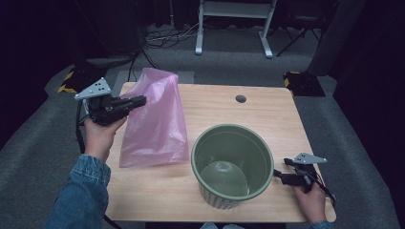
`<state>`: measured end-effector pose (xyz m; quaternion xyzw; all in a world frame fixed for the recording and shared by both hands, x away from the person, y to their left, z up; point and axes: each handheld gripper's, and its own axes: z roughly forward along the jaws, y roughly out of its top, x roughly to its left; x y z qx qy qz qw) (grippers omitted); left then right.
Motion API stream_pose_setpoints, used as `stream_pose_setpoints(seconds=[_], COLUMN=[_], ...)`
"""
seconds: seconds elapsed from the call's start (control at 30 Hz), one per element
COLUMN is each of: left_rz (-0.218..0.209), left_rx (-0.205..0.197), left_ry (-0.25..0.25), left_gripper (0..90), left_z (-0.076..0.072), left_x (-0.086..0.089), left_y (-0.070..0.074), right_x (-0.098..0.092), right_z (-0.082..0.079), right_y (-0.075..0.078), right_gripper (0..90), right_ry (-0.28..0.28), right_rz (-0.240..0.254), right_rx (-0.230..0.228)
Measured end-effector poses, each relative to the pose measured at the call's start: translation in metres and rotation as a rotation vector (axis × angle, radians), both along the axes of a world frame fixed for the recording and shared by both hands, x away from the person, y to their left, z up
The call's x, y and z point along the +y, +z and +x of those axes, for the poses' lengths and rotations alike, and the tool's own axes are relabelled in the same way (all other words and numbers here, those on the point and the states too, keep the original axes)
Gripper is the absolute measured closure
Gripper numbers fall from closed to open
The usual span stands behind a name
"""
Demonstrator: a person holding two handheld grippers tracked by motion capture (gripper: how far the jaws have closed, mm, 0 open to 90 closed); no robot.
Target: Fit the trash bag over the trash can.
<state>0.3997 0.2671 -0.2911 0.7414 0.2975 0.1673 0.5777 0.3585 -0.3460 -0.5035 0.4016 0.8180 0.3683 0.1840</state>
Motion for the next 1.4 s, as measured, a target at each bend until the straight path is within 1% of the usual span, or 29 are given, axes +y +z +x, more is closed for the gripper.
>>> stream_pose_setpoints(seconds=[0.17,0.33,0.47,0.6,0.73,0.93,1.07,1.27,1.33,1.4], left_rz=[0.019,0.002,0.005,0.002,-0.015,-0.03,-0.027,-0.006,-0.011,-0.028], left_rx=[-0.025,-0.036,-0.037,-0.047,-0.066,-0.068,-0.077,-0.103,-0.111,-0.121], left_ry=[-0.014,-0.036,-0.052,-0.064,-0.082,-0.117,-0.129,-0.145,-0.163,-0.189], left_gripper=[89.3,89.4,89.3,89.4,89.3,89.3,89.3,89.3,89.3,89.4], left_z=[-0.005,-0.008,-0.01,-0.012,-0.017,-0.019,-0.022,-0.03,-0.033,-0.034], left_x=[0.0,0.003,0.002,0.002,0.002,-0.003,-0.005,-0.007,-0.008,-0.008], left_y=[0.016,0.028,0.032,0.04,0.049,0.059,0.069,0.086,0.091,0.095], right_x=[0.0,0.0,0.0,0.0,0.0,0.0,0.0,0.0,0.0,0.0], right_z=[0.0,0.0,0.0,0.0,0.0,0.0,0.0,0.0,0.0,0.0], right_y=[0.0,0.0,0.0,0.0,0.0,0.0,0.0,0.0,0.0,0.0], right_gripper=[26.2,26.3,26.3,26.3,26.3,26.3,26.2,26.2,26.3,26.2], right_ry=[0.0,0.0,0.0,-0.001,0.0,-0.001,0.0,0.0,0.0,0.0], right_rz=[0.001,0.001,0.0,0.0,0.001,0.0,0.001,0.001,0.001,0.001], right_rx=[0.0,0.0,0.0,0.0,0.0,0.0,0.0,0.001,0.0,0.0])
